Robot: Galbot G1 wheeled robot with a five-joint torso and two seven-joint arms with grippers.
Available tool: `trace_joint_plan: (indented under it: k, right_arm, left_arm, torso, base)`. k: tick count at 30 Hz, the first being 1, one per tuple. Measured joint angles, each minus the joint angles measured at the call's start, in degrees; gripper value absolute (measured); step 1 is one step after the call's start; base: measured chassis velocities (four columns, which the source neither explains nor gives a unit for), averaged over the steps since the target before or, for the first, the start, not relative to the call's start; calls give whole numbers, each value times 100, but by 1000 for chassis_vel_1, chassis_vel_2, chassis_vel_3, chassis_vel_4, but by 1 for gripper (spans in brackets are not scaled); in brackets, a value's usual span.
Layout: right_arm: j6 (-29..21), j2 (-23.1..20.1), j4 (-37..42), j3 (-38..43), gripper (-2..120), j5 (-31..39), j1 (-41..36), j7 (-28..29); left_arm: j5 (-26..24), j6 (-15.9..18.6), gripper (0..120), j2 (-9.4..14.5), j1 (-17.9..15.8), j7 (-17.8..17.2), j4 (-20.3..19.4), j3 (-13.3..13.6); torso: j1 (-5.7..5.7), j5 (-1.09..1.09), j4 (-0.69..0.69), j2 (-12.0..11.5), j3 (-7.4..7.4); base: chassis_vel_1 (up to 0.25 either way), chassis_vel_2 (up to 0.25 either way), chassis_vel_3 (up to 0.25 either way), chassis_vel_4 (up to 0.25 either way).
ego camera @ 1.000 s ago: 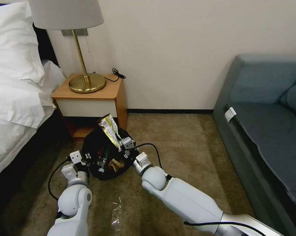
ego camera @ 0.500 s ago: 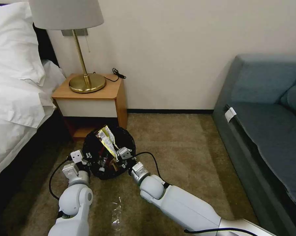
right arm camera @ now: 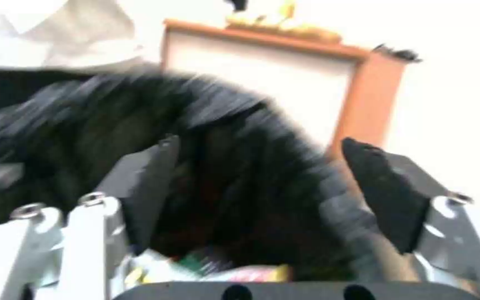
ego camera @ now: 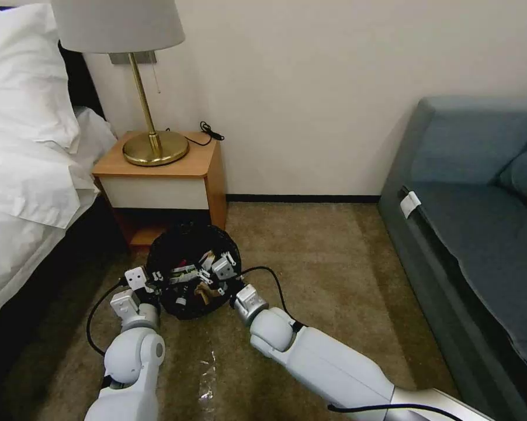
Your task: Pick up the trash bin, then pick up the garbage on the floor and place it into the trash bin.
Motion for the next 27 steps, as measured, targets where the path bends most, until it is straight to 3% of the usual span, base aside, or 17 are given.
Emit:
trace_joint_plan:
  k: [7, 11, 13, 17, 27]
  right_arm:
    - [-37, -131, 295, 1070, 99, 64, -101, -7]
    - [-37, -194, 398, 1578, 100, 36, -259, -32]
    - [-34, -306, 546, 2380, 100, -45, -663, -94]
    - [12, -452, 717, 3012, 100, -116, -1168, -156]
    - [160, -595, 922, 3938, 100, -228, -1855, -367]
  left_arm:
    - [-120, 21, 2, 14, -55, -6, 110, -3]
    - [-188, 23, 2, 12, -79, -6, 220, -17]
    - [-457, 34, 2, 13, -118, -30, 395, -55]
    - [-806, 51, 2, 35, -179, -79, 563, -82]
    - [-1462, 76, 2, 20, -246, -244, 649, -180]
  torso:
    - [0, 2, 0, 0, 0]
    - [0, -1, 0, 0, 0]
    - [0, 2, 0, 0, 0]
    - [0, 3, -2, 0, 0]
    - [0, 2, -1, 0, 0]
  base:
    - [0, 0, 0, 0]
    - [0, 0, 0, 0]
    - [0, 0, 0, 0]
    - [0, 0, 0, 0]
    - [0, 0, 0, 0]
